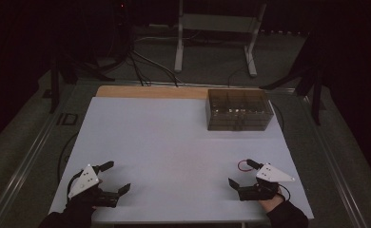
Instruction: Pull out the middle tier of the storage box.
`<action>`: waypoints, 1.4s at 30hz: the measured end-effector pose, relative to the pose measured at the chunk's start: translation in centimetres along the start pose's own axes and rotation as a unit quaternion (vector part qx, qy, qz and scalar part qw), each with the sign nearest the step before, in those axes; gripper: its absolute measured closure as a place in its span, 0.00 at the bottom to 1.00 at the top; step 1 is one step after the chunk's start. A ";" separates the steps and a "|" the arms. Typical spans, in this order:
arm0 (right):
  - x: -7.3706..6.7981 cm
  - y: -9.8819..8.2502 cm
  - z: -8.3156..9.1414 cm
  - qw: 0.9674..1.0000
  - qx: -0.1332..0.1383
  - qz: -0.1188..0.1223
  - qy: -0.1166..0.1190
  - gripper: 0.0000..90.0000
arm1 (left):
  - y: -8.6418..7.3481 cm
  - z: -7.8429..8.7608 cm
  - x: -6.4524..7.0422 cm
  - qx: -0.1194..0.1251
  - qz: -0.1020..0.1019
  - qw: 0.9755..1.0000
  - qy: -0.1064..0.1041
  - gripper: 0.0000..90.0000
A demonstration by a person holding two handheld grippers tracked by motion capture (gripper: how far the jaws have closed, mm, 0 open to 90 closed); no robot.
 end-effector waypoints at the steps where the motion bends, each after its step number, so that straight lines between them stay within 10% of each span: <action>1: 0.0 0.0 0.0 1.000 -0.001 0.003 0.001 0.00 | 0.1 0.1 0.1 0.005 -0.002 1.000 0.002 0.04; 27: -1.4 0.4 -0.2 0.998 -0.014 0.025 0.055 0.00 | -0.1 -0.1 0.1 0.014 -0.002 1.000 -0.010 0.04; 42: -2.3 2.8 0.4 0.995 0.031 0.073 0.059 0.00 | 0.0 0.2 0.0 0.022 0.003 1.000 -0.012 0.04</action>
Point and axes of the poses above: each handheld gripper's, and its own axes: z roughly backward along the jaws, y roughly out of its top, x roughly to its right, the point moved 1 cm from there along -z, roughly forward along the jaws, and after that the axes turned 6 degrees about z, right-handed, at the moved point
